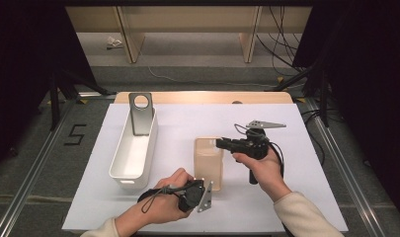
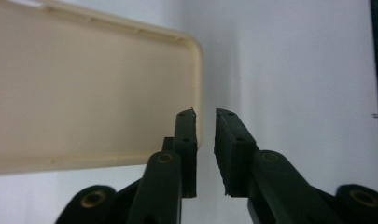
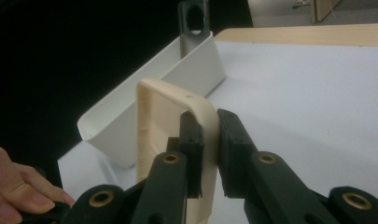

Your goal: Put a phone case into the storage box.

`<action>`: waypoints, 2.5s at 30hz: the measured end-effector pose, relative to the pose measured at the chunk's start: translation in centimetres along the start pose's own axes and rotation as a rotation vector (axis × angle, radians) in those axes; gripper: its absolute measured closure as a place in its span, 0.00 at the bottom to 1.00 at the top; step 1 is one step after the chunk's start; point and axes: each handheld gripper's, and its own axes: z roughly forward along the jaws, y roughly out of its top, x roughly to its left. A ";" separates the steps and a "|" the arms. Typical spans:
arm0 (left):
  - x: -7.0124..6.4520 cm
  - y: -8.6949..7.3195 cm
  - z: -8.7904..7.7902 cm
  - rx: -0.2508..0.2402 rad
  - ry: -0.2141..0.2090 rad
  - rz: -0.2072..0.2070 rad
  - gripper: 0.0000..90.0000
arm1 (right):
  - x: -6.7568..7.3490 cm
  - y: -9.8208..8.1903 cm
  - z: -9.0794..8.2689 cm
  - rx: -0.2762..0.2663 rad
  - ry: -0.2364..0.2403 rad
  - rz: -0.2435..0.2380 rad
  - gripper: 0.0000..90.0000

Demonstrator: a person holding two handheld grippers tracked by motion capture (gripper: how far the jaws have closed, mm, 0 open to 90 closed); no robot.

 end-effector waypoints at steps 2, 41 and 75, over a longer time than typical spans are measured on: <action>0.3 -0.5 -0.5 -0.033 0.013 -0.041 0.80 | -0.2 0.2 -0.5 -0.020 -0.006 0.005 0.91; 4.2 -7.8 -3.8 -0.529 0.226 -0.825 0.21 | 0.1 0.7 -3.8 -0.129 -0.089 -0.144 0.91; 8.0 -1.6 -2.3 -0.586 0.217 -0.860 0.54 | 1.0 0.6 -3.3 -0.139 -0.097 -0.150 0.91</action>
